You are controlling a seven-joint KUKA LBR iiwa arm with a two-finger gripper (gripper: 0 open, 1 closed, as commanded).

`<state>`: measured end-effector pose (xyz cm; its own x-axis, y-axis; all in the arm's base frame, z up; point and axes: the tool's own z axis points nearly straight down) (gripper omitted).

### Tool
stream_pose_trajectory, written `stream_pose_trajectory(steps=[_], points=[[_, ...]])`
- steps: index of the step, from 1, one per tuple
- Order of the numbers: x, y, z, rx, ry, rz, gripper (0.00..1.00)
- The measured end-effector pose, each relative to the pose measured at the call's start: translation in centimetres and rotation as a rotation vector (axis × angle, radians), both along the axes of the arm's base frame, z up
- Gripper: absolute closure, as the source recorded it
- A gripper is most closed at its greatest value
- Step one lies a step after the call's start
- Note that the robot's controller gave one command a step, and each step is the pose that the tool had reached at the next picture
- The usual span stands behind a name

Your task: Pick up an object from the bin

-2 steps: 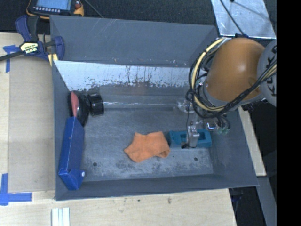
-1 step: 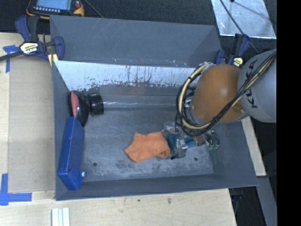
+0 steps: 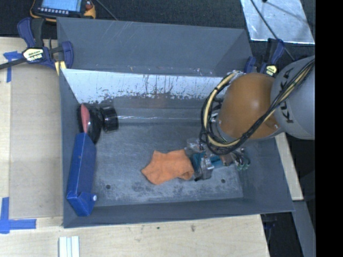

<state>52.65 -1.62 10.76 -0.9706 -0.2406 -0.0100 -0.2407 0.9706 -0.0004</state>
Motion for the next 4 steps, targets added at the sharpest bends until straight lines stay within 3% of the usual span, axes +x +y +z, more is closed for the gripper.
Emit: stream_pose_trajectory(steps=[1,2,4], points=[[3.5,1.8,-2.4,-0.002,0.003,0.005,1.0],[5.3,2.1,-3.6,0.005,0.003,0.012,1.0],[5.3,2.1,-3.6,0.005,0.003,0.012,1.0]])
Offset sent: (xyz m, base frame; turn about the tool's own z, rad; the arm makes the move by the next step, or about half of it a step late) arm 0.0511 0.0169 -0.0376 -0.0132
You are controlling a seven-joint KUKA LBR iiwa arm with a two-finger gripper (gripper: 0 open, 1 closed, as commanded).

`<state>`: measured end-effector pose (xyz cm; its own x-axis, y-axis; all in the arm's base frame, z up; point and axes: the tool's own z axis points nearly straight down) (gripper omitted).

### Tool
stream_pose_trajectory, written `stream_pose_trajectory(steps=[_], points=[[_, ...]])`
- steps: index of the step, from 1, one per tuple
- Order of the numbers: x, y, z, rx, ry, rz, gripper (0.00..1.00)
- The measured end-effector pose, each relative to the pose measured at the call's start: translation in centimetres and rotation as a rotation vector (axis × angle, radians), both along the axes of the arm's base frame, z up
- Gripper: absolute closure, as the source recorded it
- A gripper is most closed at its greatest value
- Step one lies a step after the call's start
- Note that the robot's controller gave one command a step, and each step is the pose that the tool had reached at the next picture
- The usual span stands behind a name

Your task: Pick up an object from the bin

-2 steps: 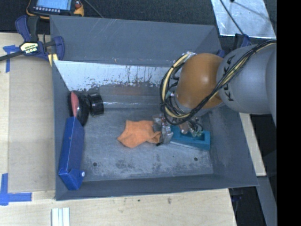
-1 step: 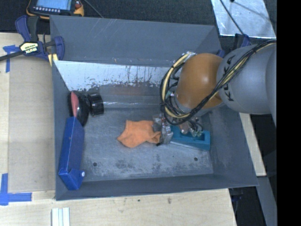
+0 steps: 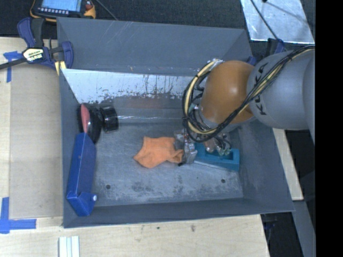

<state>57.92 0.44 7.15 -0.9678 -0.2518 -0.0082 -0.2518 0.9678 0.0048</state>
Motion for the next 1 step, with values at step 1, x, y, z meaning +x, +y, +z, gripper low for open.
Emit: stream_pose_trajectory(steps=[1], points=[[0.0,0.0,0.0,0.0,0.0,0.0,1.0]])
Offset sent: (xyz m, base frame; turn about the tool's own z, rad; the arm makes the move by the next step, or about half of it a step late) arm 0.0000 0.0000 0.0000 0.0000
